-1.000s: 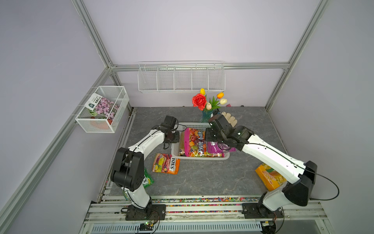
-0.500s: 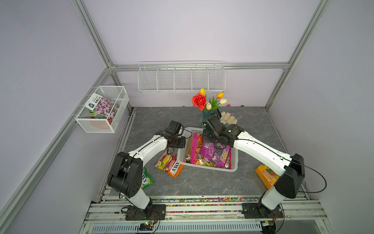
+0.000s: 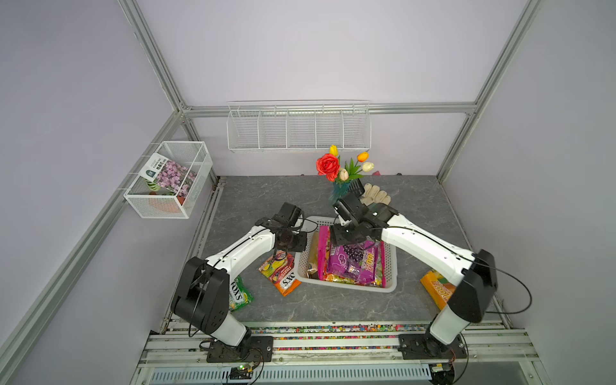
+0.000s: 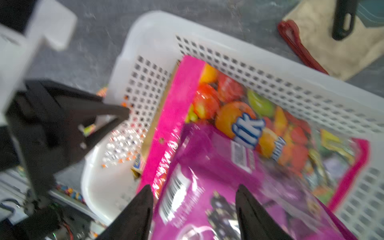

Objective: Put the candies in the basket
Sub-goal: Move the basket to the center of the board, then adjust the candy in the basket.

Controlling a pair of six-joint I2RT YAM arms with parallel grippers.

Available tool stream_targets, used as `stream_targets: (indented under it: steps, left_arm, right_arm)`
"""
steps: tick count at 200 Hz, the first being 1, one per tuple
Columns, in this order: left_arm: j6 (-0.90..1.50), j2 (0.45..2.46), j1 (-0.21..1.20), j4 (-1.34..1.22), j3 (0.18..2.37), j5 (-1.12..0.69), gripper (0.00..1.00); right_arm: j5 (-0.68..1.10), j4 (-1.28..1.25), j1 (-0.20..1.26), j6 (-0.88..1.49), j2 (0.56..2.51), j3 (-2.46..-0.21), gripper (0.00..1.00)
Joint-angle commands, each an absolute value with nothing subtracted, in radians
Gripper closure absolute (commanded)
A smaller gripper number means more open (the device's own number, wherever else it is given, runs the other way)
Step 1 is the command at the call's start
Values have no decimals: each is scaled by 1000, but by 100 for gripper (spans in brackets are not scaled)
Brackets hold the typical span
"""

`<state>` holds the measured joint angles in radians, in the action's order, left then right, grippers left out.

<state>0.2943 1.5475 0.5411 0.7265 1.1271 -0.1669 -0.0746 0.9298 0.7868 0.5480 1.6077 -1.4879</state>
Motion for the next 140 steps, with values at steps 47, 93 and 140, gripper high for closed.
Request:
stream_targets:
  steps: [47, 93, 140]
  left_arm:
    - [261, 1526, 558, 828, 1331, -280, 60]
    - [289, 1591, 600, 772, 1357, -439, 55]
    - [321, 1632, 634, 709, 1343, -596, 48]
  right_arm:
    - [-129, 1109, 831, 567, 1166, -1134, 21]
    - [-51, 1028, 843, 607, 1097, -963, 32]
    - [-163, 951, 843, 589, 1181, -938, 54]
